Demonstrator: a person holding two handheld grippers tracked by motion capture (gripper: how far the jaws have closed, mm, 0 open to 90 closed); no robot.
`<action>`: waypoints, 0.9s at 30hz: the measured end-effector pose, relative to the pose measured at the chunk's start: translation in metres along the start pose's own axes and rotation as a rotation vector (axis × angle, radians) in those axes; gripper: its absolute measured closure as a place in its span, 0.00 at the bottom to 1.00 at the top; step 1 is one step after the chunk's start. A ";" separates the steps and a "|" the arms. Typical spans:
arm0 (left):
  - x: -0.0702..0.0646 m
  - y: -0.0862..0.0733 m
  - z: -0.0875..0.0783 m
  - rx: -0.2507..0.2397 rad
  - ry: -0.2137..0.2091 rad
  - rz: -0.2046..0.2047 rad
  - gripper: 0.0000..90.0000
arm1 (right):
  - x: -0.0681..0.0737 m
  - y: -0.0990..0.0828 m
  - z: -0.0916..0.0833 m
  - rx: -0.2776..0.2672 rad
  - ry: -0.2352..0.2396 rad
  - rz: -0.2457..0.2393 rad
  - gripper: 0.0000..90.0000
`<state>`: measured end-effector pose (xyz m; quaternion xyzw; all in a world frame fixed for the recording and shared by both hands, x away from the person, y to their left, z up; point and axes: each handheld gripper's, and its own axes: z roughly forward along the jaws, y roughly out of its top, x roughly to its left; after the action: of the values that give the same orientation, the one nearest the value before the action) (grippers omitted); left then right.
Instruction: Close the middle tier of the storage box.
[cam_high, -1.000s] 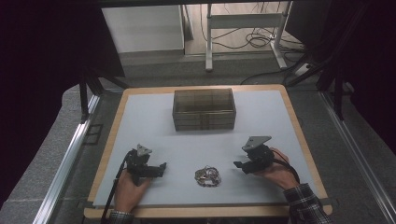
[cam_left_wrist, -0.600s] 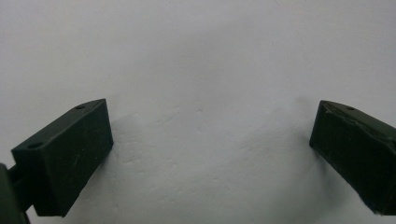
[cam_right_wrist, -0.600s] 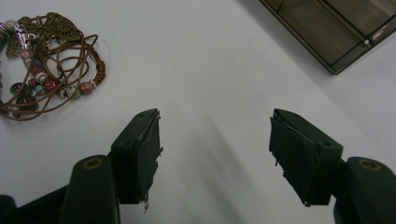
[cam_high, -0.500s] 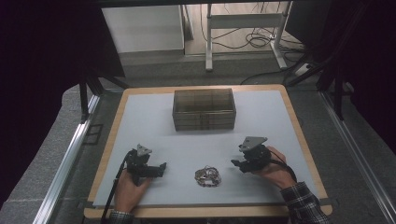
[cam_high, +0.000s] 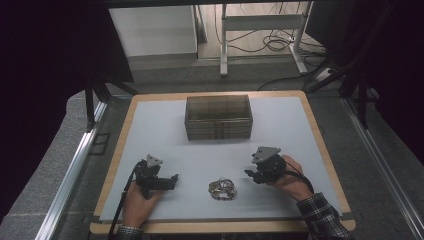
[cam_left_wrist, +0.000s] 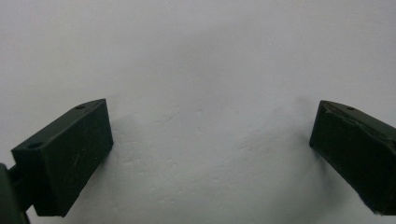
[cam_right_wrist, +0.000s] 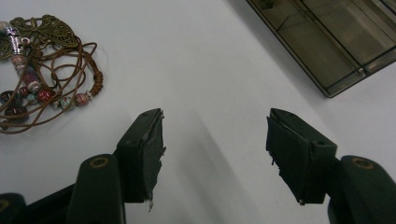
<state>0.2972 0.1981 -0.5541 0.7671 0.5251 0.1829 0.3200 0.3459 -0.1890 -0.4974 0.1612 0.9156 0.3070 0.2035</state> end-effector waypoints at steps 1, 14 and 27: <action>0.000 0.000 0.000 0.000 0.000 0.000 0.00 | 0.000 0.001 0.001 -0.001 -0.001 0.000 0.40; 0.000 0.000 0.000 0.001 0.000 0.000 0.00 | 0.002 0.007 0.003 0.000 -0.023 -0.028 0.42; 0.000 0.000 0.000 0.000 0.000 0.000 0.00 | 0.004 0.016 0.008 0.012 -0.049 -0.068 0.46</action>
<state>0.2971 0.1981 -0.5540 0.7672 0.5251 0.1827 0.3199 0.3485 -0.1710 -0.4941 0.1387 0.9171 0.2904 0.2354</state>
